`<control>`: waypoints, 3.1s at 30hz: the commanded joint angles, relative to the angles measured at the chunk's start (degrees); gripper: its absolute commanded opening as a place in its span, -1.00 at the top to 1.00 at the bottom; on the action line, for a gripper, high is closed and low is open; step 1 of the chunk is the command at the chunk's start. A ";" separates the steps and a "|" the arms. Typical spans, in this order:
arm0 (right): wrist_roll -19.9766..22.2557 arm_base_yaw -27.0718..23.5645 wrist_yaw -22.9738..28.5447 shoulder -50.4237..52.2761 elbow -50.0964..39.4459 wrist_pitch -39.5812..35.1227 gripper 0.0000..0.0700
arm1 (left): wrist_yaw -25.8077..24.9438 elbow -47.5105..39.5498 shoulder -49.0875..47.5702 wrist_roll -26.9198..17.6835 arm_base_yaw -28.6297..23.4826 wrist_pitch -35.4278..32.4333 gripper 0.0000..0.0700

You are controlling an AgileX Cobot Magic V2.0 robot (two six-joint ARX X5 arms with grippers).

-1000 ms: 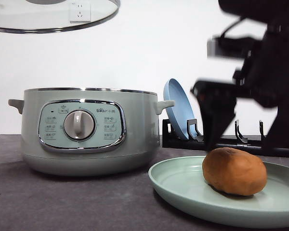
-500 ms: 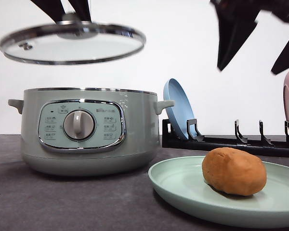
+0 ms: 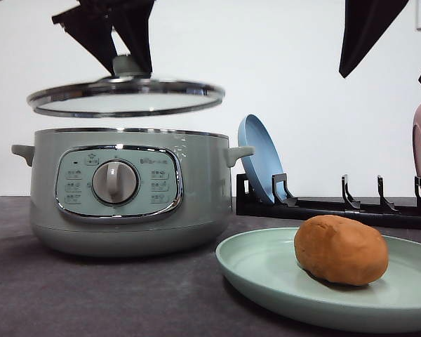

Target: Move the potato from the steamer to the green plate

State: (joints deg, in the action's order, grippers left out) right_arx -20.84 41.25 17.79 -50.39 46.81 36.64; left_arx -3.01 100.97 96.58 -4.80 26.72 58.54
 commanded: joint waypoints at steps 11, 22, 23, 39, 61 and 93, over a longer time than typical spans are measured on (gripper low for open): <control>0.35 0.57 0.28 -0.37 0.90 0.24 -0.80 | 0.29 1.62 2.65 -1.67 0.74 -2.11 1.00; 0.33 0.57 0.28 -0.37 0.90 0.22 -0.80 | 0.29 1.62 3.14 -2.08 0.72 -2.90 1.00; 0.33 0.57 0.28 -0.37 0.90 0.22 -0.80 | 0.29 1.62 3.26 -2.08 0.72 -2.89 1.00; 0.33 0.57 0.27 -0.37 0.90 0.29 -0.80 | 1.88 1.62 4.94 -2.89 0.72 -2.61 1.00; 0.51 0.57 0.24 -0.37 0.90 0.29 -0.80 | 1.86 1.60 6.63 -1.97 0.74 -0.66 0.28; 3.29 0.57 -14.22 -0.37 0.90 3.53 -0.80 | 1.47 1.64 -13.37 1.42 1.47 8.51 -0.58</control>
State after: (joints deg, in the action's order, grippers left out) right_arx -18.04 41.25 4.64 -50.39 46.81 40.28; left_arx -1.43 101.10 82.86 -3.97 27.71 66.83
